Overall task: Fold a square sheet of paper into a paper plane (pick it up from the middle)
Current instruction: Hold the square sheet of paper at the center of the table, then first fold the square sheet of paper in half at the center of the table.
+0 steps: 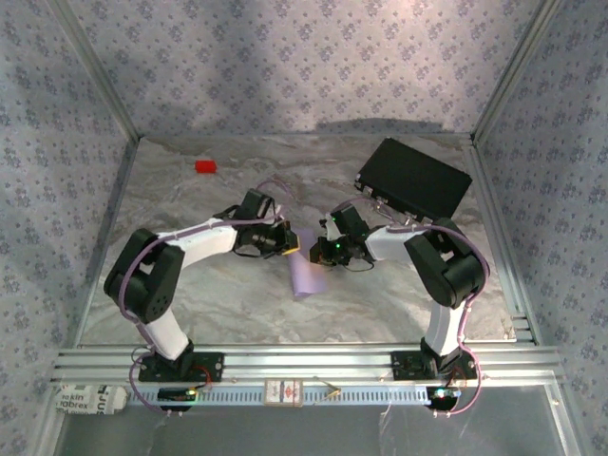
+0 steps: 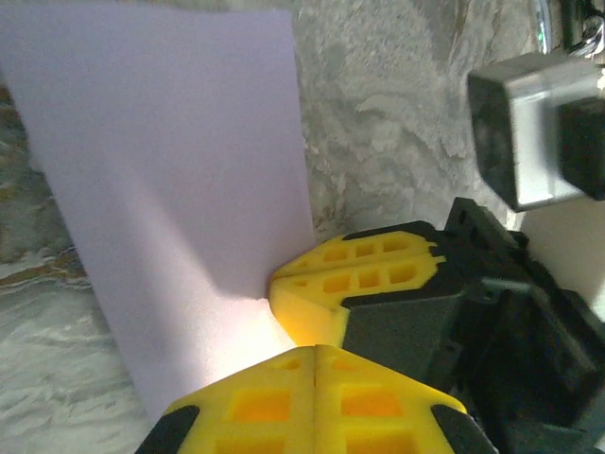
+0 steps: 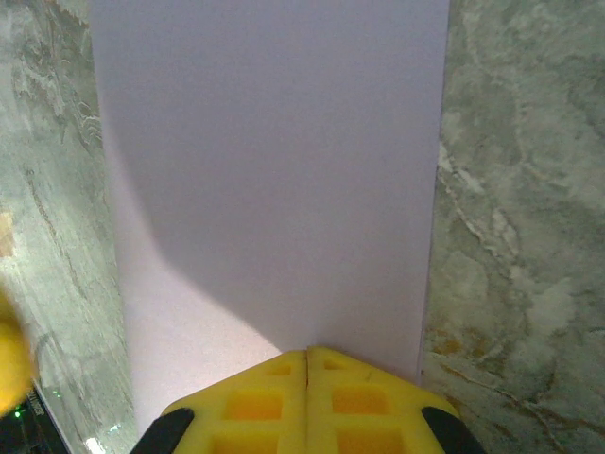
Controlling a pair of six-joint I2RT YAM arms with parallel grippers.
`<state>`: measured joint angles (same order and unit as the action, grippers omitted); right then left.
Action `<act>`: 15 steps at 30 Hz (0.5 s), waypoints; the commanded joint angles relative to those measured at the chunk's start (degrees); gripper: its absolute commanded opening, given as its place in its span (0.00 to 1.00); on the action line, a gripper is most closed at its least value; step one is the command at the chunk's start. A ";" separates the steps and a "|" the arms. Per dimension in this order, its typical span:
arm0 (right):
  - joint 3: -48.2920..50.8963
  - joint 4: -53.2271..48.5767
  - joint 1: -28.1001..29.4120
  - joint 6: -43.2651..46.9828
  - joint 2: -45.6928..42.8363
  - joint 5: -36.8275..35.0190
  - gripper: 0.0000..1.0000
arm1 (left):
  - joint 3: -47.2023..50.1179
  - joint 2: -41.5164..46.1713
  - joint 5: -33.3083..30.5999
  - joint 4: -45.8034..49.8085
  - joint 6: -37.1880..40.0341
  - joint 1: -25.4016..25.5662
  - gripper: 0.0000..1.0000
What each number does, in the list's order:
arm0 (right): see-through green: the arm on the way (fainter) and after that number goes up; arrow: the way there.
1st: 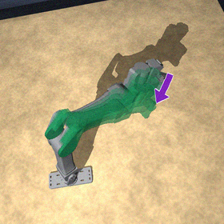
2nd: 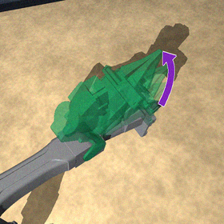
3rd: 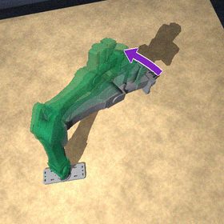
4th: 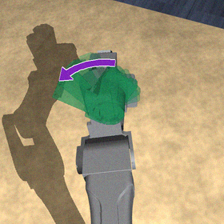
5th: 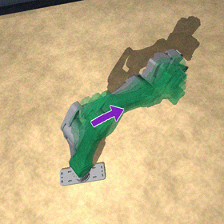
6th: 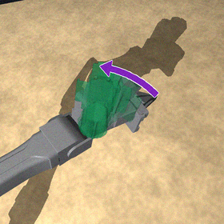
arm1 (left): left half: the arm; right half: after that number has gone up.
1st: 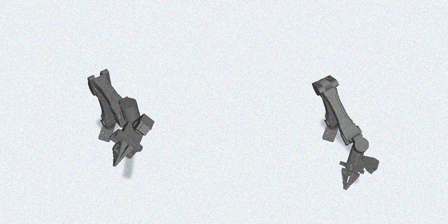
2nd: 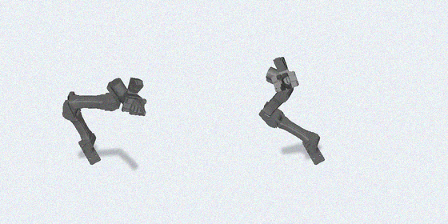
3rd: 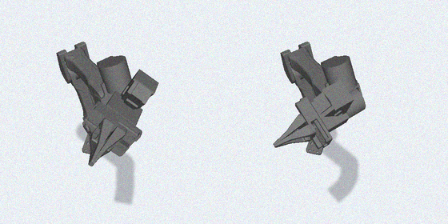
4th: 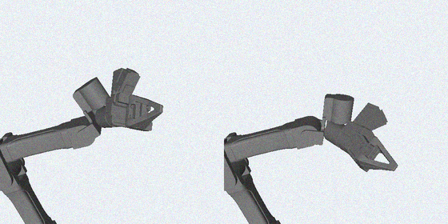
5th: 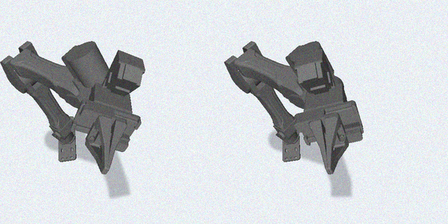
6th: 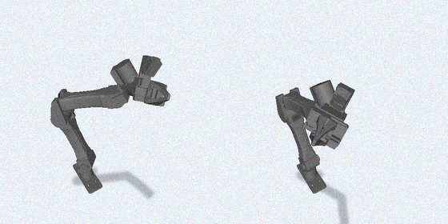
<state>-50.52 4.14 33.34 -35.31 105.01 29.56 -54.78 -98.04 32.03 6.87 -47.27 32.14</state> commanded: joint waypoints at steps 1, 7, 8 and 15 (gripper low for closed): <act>0.83 -6.77 -0.20 0.04 1.29 -4.16 0.00 | 1.04 -1.75 4.49 -5.27 -2.40 -0.37 0.00; 0.91 -6.99 0.04 0.02 1.08 -4.25 0.00 | 2.77 -3.77 3.14 -5.64 -1.81 -0.65 0.00; 1.00 -7.10 0.07 0.14 1.01 -4.28 0.00 | 3.07 -3.96 2.68 -5.49 -1.49 -0.76 0.00; 1.37 -7.17 0.13 0.14 0.72 -4.39 0.00 | 6.49 -4.43 -1.63 -3.77 1.20 -1.90 0.00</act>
<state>-50.52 3.99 33.39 -35.31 104.90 29.36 -49.78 -101.49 32.32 2.68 -48.12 31.07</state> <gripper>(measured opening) 0.052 0.046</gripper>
